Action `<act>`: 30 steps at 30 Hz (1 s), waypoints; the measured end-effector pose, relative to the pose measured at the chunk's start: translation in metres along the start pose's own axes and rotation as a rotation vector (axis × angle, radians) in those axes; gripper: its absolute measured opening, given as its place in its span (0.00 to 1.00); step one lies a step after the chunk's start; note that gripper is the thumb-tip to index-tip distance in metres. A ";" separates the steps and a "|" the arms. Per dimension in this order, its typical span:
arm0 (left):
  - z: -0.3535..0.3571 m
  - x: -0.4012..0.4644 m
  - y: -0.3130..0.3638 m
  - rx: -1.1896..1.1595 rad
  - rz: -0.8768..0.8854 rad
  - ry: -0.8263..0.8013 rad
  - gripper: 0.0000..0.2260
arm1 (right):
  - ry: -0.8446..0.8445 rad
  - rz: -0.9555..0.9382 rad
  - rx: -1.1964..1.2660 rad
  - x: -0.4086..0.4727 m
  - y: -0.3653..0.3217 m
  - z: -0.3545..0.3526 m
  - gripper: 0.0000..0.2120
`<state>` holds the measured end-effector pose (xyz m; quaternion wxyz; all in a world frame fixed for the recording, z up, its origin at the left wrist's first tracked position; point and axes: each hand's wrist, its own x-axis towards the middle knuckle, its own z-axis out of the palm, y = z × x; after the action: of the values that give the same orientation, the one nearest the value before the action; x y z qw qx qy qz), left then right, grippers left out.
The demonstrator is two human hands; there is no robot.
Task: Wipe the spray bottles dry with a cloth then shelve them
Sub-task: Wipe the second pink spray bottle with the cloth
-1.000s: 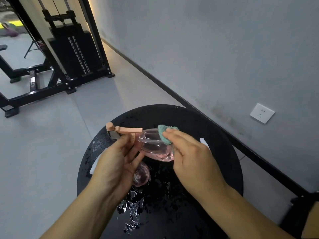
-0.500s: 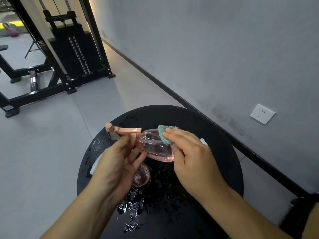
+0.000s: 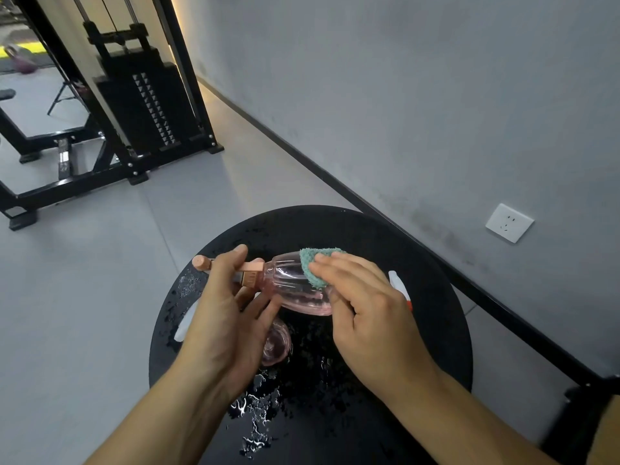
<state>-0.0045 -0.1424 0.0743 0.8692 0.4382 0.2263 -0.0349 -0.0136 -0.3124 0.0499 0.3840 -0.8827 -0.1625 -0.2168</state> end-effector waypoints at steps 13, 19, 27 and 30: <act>0.003 -0.003 -0.003 0.033 0.036 0.086 0.12 | 0.047 0.025 -0.021 0.001 0.003 0.003 0.19; 0.002 -0.002 -0.009 0.001 0.068 0.171 0.11 | 0.025 -0.001 -0.055 0.000 0.001 0.003 0.19; 0.004 -0.002 -0.015 0.018 0.112 0.180 0.11 | -0.026 -0.042 -0.154 -0.001 -0.005 0.008 0.23; 0.009 -0.010 -0.019 0.089 0.079 0.113 0.09 | -0.131 -0.082 -0.149 -0.004 -0.010 0.010 0.25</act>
<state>-0.0151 -0.1621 0.0690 0.8356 0.4860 0.2558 0.0140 -0.0186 -0.2987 0.0477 0.2964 -0.9137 -0.2068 -0.1858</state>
